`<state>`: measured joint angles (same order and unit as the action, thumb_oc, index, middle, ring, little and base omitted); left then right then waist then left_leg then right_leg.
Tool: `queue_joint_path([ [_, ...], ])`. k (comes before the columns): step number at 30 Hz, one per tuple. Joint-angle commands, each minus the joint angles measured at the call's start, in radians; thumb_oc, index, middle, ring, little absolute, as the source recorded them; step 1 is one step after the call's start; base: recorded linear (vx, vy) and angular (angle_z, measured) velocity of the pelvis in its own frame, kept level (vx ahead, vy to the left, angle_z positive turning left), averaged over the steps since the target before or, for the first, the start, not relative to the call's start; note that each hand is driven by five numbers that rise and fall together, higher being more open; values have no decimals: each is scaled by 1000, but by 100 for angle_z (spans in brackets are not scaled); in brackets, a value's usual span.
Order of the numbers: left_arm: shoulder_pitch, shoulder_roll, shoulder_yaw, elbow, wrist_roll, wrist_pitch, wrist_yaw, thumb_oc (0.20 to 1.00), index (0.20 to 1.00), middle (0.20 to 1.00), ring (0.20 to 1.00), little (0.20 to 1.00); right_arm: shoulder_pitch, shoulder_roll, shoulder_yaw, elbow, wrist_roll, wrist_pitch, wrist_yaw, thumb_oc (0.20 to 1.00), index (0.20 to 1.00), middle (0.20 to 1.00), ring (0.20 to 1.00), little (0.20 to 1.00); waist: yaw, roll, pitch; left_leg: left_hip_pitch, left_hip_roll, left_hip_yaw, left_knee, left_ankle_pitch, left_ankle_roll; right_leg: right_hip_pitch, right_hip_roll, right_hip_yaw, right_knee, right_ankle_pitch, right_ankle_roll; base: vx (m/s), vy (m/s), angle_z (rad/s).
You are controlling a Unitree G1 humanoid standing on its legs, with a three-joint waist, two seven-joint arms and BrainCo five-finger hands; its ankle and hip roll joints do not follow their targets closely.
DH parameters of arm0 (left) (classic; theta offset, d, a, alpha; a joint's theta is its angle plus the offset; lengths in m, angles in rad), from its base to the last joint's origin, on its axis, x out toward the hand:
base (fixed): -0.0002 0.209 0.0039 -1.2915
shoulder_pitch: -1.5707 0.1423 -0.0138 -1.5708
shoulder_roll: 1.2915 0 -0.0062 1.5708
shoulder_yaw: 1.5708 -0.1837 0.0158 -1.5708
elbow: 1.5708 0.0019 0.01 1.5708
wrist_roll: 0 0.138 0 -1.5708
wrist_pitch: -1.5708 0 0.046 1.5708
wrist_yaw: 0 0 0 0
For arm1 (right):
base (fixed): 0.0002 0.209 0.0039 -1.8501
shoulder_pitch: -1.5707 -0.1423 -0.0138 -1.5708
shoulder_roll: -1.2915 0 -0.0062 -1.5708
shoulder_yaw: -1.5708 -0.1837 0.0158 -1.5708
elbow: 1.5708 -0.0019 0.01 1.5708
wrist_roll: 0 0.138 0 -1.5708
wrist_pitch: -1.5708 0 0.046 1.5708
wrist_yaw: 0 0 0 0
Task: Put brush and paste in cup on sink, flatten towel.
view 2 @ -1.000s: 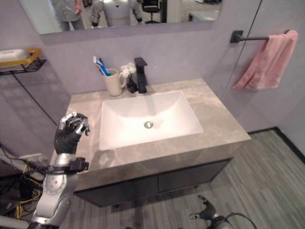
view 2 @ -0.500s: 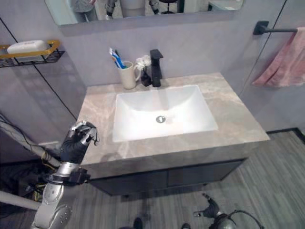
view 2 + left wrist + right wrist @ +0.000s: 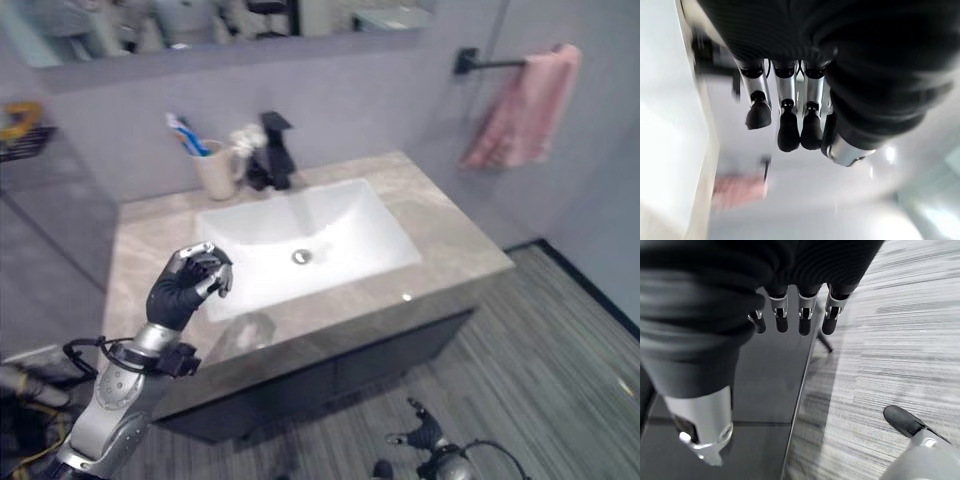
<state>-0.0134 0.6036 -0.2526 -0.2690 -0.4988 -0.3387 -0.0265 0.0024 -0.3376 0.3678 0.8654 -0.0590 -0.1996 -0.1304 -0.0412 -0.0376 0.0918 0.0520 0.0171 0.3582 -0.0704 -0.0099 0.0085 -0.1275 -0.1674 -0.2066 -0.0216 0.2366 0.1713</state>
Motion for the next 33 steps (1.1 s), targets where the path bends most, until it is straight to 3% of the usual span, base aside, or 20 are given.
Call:
queue_joint_path([
  [1, -42, -36, -36, -17, 13, -62, -5, 200, 200, 200, 200, 200, 58, -20, -35, -23, 25, -33, -26, 1000, 1000, 1000, 1000, 1000, -8, 16, -36, 1, -22, -115, -7, 13, 21, -24, 16, -5, 171, -102, -7, -127, -81, -46],
  [4, -47, -57, -55, -3, -8, -51, -3, 200, 200, 200, 200, 200, 88, -28, -76, -47, 41, -35, -39, 1000, 1000, 1000, 1000, 1000, -5, 27, -45, -8, 3, -60, -12, 23, 19, 14, -18, -64, 212, -129, -7, -94, -86, -67],
  [5, -41, -71, -57, 5, -28, -43, -5, 200, 200, 200, 200, 200, 97, -30, -93, -57, 46, -34, -46, 1000, 1000, 1000, 1000, 1000, 1, 31, -51, 3, 10, -52, -13, 4, 12, 39, -42, -95, 225, -146, 12, -55, -159, -73],
  [6, -40, -78, -56, 28, -29, -38, -1, 200, 200, 200, 200, 200, 99, -31, -112, -77, 52, -35, -57, 1000, 1000, 1000, 1000, 1000, 12, 27, -63, 3, 24, -2, -10, 8, 7, 71, -88, -172, 224, -125, 24, -13, -126, -81],
  [9, -37, -80, -55, 40, -12, -35, 4, 200, 200, 200, 200, 200, 99, -33, -119, -82, 56, -34, -58, 1000, 1000, 1000, 1000, 1000, 23, 17, -71, 5, 31, 38, -6, 11, 0, 111, -107, -208, 199, -100, 42, -47, -161, -79],
  [12, -31, -99, -53, 98, -5, -30, 8, 200, 200, 200, 200, 200, 111, -36, -120, -92, 58, -36, -56, 1000, 1000, 1000, 1000, 1000, 17, 3, -85, 23, 63, 95, -1, 23, -23, 117, -73, -202, 150, -135, 33, 13, -227, -72],
  [15, -46, -125, -59, 185, 35, -24, 48, 200, 200, 200, 200, 200, 145, -64, -136, -145, 68, -45, -53, 1000, 1000, 1000, 1000, 1000, -14, -11, -87, 23, 119, 102, 38, 51, -62, 130, 7, -145, 95, -185, -6, 64, -380, -59],
  [18, -50, -143, -65, 242, 60, -10, 64, 200, 200, 200, 200, 200, 164, -77, -158, -163, 95, -49, -52, 1000, 1000, 1000, 1000, 1000, -32, -15, -83, 16, 150, 103, 91, 53, -78, 139, 41, -122, 86, -209, -28, 64, -240, -41],
  [20, -56, -149, -76, 300, 103, 3, 87, 200, 200, 200, 200, 200, 146, -89, -158, -145, 100, -50, -62, 1000, 1000, 1000, 1000, 1000, -18, -13, -59, -24, 147, -3, 180, 55, -85, 144, 68, -84, 85, -231, -49, 4, -176, -50],
  [22, -57, -151, -85, 384, 155, 16, 101, 200, 200, 200, 200, 200, 106, -92, -137, -100, 99, -45, -60, 1000, 1000, 1000, 1000, 1000, 14, -20, -39, -84, 89, -165, 201, 61, -62, 138, 84, -35, 70, -215, -69, -48, -143, -98],
  [23, -53, -150, -89, 420, 164, 23, 96, 200, 200, 200, 200, 200, 97, -95, -126, -84, 90, -43, -57, 1000, 1000, 1000, 1000, 1000, 22, -23, -35, -95, 75, -214, 207, 50, -59, 145, 88, -8, 66, -214, -69, 27, -70, -122],
  [24, -54, -150, -89, 421, 164, 22, 96, 200, 200, 200, 200, 200, 96, -95, -126, -84, 90, -43, -57, 1000, 1000, 1000, 1000, 1000, 22, -23, -37, -98, 74, -214, 206, 53, -58, 142, 87, -8, 65, -211, -69, 84, -58, -131],
  [25, -56, -146, -95, 518, 277, 38, 128, 200, 200, 200, 200, 200, 78, -99, -111, -43, 73, -40, -54, 1000, 1000, 1000, 1000, 1000, 37, -25, -34, -127, 43, -291, 197, 47, -57, 150, 91, 29, 48, -204, -67, 72, -28, -130],
  [28, -30, -169, -88, 652, 293, 55, 130, 200, 200, 200, 200, 200, 75, -100, -114, -5, 68, -35, -51, 1000, 1000, 1000, 1000, 1000, 39, -13, -37, -151, 19, -316, 148, 62, -57, 159, 96, 65, 29, -200, -64, 82, 21, -98],
  [33, -2, -217, -60, 851, 314, 81, 148, 200, 200, 200, 200, 200, 75, -84, -130, 55, 54, -25, -56, 1000, 1000, 1000, 1000, 1000, 33, 15, -46, -88, 14, -295, 115, 56, -44, 171, 95, 99, 56, -215, -63, 104, 103, -79],
])
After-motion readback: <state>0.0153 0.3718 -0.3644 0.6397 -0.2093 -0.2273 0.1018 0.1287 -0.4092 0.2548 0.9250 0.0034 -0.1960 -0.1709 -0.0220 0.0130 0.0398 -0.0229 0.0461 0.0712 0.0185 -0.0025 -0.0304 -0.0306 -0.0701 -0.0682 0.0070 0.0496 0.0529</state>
